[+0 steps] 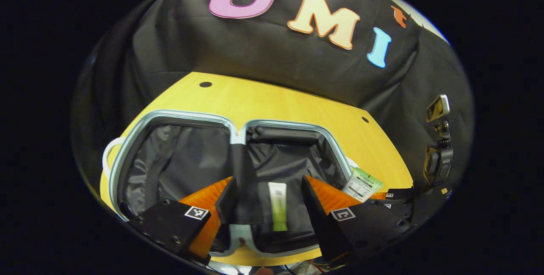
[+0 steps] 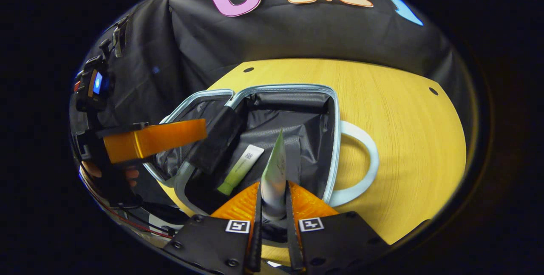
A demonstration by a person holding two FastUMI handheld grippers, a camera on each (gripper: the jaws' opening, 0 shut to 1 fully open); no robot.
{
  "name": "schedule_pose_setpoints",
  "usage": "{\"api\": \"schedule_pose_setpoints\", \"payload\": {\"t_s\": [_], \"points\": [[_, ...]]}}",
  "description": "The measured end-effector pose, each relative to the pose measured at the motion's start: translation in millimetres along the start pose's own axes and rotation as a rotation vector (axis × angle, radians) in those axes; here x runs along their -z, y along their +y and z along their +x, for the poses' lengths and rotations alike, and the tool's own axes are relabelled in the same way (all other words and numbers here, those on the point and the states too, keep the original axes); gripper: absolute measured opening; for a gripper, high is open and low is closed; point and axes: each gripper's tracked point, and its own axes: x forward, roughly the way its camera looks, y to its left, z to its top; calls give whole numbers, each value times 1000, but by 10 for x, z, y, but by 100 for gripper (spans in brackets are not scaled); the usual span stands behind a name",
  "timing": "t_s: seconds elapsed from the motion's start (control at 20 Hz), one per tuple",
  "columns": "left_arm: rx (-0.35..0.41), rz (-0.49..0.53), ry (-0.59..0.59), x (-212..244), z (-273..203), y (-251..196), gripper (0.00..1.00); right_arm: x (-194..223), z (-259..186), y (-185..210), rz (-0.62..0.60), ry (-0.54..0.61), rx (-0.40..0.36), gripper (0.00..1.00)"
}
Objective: First open the suitcase, pack the skin care products into it, and then close the suitcase.
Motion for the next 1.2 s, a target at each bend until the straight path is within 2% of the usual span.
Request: {"api": "schedule_pose_setpoints", "payload": {"t_s": [0.1,0.15,0.2,0.35,0.75,1.0,1.2], "points": [[-49,-12,-20,-86,-43,268,89,-91,10,63,11,-42,-20,33],[-74,-17,-34,-137,-86,408,89,-143,-30,96,19,-64,-33,31],[-99,-25,-44,-178,-112,541,89,-199,-57,132,26,-85,-51,48],[-170,-60,-82,-336,-221,919,94,-373,-124,132,27,-169,-42,100],[-376,-95,-104,-482,-443,2007,96,-880,-487,-172,28,-340,46,98],[-465,-146,-63,-426,-493,2688,96,-969,-669,-528,56,-383,137,98],[-497,-192,4,-197,-418,3082,96,-918,-784,-761,83,-386,204,98]]}}
